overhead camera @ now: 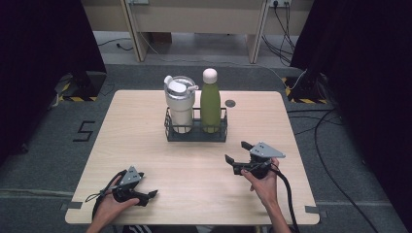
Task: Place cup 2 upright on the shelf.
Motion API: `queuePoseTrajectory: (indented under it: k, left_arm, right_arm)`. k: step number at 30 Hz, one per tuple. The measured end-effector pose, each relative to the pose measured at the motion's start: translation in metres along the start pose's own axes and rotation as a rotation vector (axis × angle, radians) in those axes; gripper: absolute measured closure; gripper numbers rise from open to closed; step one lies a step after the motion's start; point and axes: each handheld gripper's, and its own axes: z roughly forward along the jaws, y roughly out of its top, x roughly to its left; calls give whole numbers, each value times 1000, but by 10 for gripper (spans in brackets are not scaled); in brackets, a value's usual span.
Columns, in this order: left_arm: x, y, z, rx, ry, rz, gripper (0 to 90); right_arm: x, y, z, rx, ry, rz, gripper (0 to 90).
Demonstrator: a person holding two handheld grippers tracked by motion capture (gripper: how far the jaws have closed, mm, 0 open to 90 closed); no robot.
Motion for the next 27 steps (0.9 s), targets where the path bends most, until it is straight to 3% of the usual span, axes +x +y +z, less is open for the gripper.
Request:
queuePoseTrajectory:
  k: [27]
  left_arm:
    - [0, 0, 0, 0, 0, 0, 111]
  right_arm:
    - [6, -36, -16, 80, 11, 15, 164]
